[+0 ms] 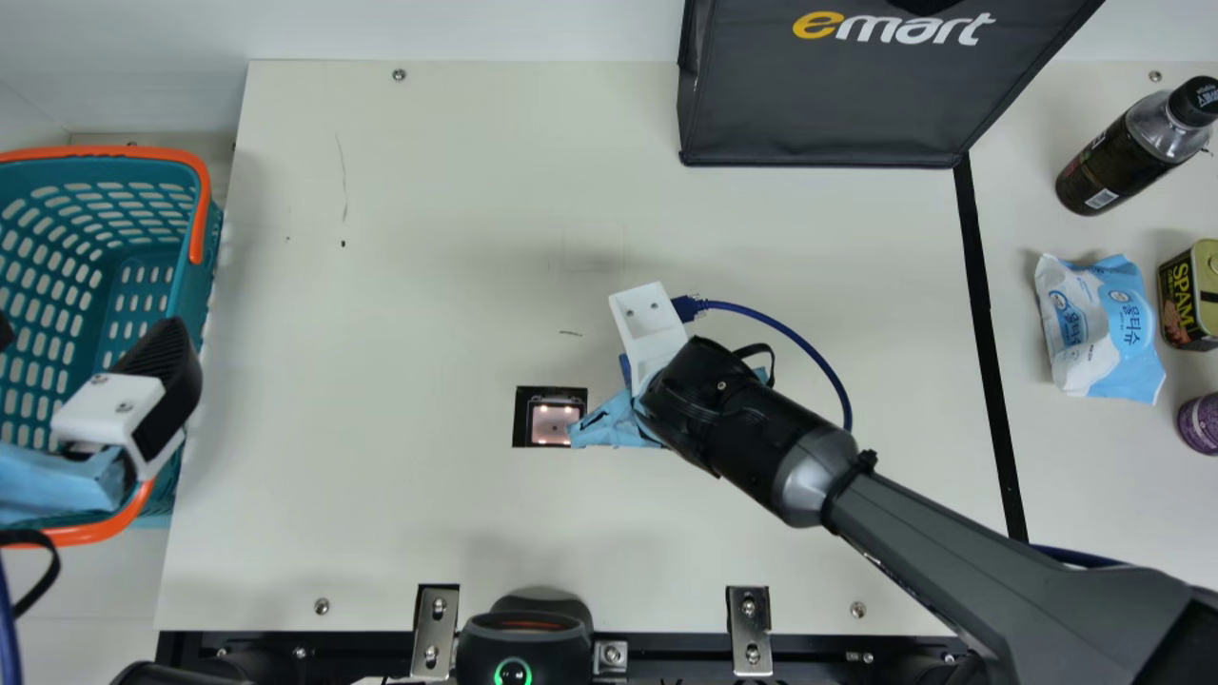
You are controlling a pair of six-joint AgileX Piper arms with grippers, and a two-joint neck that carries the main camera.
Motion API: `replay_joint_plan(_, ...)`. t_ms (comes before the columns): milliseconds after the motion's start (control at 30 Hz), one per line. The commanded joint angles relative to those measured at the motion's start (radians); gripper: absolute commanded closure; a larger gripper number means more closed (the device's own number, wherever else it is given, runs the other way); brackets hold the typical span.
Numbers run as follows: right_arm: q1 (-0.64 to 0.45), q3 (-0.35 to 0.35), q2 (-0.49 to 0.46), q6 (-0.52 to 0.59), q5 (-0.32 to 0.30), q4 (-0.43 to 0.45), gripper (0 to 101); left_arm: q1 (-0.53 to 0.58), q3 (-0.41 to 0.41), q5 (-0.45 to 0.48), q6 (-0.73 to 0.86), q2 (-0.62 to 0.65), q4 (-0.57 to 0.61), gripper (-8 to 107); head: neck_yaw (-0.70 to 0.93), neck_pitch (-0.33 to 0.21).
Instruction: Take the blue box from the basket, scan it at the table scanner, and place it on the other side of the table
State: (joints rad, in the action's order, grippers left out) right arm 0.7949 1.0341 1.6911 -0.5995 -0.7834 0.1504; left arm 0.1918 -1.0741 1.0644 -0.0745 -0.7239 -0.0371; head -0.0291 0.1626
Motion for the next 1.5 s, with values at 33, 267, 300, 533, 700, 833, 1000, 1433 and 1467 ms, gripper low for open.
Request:
replay_joint_plan(33,0.003,0.009,-0.013,-0.007,-0.012,0.01,101,0.0,0.0,0.0,0.0,0.0,0.0,9,0.002,-0.024)
replay_joint_plan(267,0.005,0.038,-0.054,-0.01,-0.053,0.021,101,0.0,0.0,0.0,0.0,0.0,0.0,9,0.002,-0.024)
replay_joint_plan(300,0.005,0.042,-0.06,-0.009,-0.059,0.021,101,0.0,0.0,0.0,0.0,0.0,0.0,9,0.002,-0.024)
replay_joint_plan(533,-0.001,0.064,-0.087,0.001,-0.09,0.018,101,0.0,0.0,0.0,0.0,0.0,0.0,9,-0.068,-0.024)
replay_joint_plan(700,-0.046,0.044,-0.121,0.027,-0.092,0.005,101,0.0,0.0,0.0,0.0,0.0,0.0,9,-0.185,-0.024)
replay_joint_plan(833,-0.126,0.001,-0.173,0.083,-0.088,-0.014,101,0.0,0.0,0.0,0.0,0.0,0.0,9,-0.278,-0.024)
replay_joint_plan(1000,-0.263,-0.071,-0.255,0.199,-0.086,-0.046,101,0.0,0.0,0.0,0.0,0.0,0.0,9,-0.347,-0.024)
replay_joint_plan(1433,-0.724,-0.232,-0.446,0.579,-0.125,-0.15,101,0.0,0.0,0.0,0.0,0.0,0.0,9,-0.347,-0.024)
replay_joint_plan(1467,-0.76,-0.24,-0.456,0.608,-0.128,-0.158,101,0.0,0.0,0.0,0.0,0.0,0.0,9,-0.347,-0.024)
